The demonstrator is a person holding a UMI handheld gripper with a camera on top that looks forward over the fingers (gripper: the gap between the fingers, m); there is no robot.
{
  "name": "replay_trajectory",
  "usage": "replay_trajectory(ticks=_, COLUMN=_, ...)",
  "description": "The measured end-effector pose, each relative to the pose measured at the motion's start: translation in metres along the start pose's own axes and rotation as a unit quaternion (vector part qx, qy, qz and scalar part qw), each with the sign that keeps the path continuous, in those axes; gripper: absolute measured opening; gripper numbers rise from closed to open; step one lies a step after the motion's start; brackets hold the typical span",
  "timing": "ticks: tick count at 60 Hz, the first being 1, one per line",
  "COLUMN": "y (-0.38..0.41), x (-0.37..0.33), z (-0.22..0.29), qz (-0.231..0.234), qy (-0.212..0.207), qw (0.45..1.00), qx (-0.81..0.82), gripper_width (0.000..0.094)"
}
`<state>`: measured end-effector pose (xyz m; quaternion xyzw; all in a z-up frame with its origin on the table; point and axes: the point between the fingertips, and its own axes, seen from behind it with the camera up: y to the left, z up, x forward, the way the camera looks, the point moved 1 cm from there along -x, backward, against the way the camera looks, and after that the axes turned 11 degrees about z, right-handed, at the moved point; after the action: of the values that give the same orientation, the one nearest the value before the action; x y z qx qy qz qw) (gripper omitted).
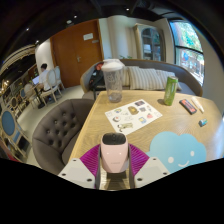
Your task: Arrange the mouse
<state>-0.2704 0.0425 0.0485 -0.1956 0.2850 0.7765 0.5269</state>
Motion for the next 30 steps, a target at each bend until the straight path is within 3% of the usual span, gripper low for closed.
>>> replay_trajectory(ticks=9, y=-0.095, x=-0.079, z=0.033, qz=-0.072, qy=-0.062, qw=0.995, qx=-0.008, gripper_width=0.0388)
replay_trajectory(ticks=18, y=-0.189, x=-0.103, z=-0.011, qz=-0.119, qy=-0.026, qw=0.992, qx=-0.010, gripper_width=0.0389)
replay_trajectory(ticks=30, y=-0.221, x=-0.089, z=-0.067, qz=-0.099, qy=0.025, qw=0.995, qx=-0.014, gripper_width=0.0398)
